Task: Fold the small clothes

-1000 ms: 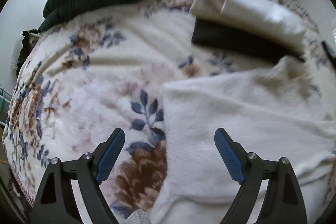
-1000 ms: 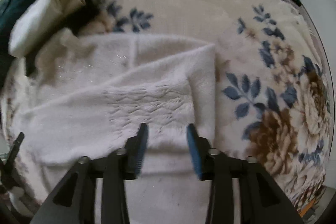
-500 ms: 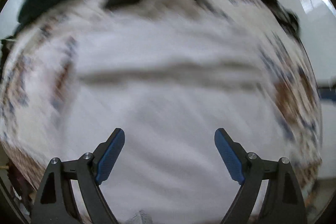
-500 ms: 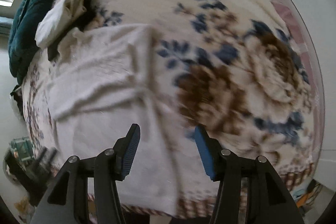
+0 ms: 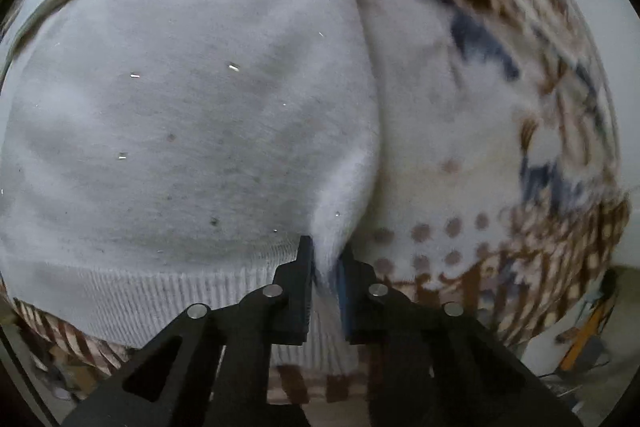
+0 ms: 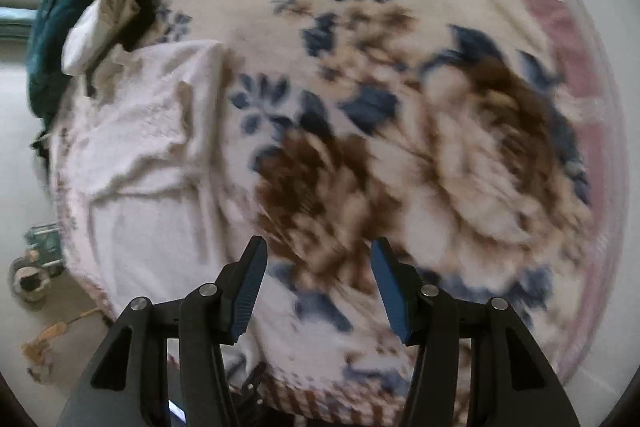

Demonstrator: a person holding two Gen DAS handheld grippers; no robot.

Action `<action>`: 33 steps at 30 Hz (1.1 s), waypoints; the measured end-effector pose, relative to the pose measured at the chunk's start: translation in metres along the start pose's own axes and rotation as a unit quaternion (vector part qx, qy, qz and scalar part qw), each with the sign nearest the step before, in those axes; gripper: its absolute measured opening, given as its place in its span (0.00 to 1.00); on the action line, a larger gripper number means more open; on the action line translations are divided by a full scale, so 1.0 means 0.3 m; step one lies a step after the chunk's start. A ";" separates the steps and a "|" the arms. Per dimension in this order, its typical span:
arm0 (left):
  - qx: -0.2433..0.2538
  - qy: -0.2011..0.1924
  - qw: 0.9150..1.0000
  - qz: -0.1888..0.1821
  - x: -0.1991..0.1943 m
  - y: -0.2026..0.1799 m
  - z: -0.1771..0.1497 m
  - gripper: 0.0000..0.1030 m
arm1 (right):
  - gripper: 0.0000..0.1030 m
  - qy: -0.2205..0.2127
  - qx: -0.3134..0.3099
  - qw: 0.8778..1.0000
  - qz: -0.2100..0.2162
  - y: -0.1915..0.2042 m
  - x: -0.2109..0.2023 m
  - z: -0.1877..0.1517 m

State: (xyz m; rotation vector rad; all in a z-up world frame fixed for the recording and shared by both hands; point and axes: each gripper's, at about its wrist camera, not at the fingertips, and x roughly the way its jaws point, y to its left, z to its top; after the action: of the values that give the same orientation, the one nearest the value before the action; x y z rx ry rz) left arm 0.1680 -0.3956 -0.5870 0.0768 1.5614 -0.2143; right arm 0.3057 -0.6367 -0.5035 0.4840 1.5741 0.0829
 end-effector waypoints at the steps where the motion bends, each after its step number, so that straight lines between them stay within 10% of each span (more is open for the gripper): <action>1: -0.006 -0.009 1.000 -0.006 -0.024 0.014 0.000 0.06 | 0.54 0.002 -0.003 1.000 0.022 0.011 0.027 0.040; 13: -0.082 -0.092 0.992 -0.019 -0.331 0.185 -0.056 0.06 | 0.54 0.038 0.043 0.984 0.170 0.179 0.393 0.457; 15: -0.092 -0.103 0.990 -0.022 -0.362 0.215 -0.057 0.05 | 0.33 0.048 0.057 0.982 0.173 0.199 0.439 0.480; 17: -0.099 -0.114 0.988 -0.024 -0.391 0.249 -0.056 0.05 | 0.08 0.046 0.060 0.985 0.158 0.227 0.448 0.486; 24: -0.142 -0.152 0.977 -0.044 -0.522 0.455 -0.087 0.05 | 0.07 -0.001 0.004 0.992 0.124 0.466 0.237 0.473; 33: -0.276 -0.173 0.941 -0.087 -0.600 0.916 -0.209 0.05 | 0.07 -0.006 -0.127 0.990 0.060 1.146 0.143 0.423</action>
State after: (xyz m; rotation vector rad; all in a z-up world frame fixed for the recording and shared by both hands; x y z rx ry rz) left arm 0.1580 -0.0993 -0.4321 -0.5172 1.2263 0.0766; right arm 0.5158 -0.3411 -0.4349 0.3774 1.4962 0.3661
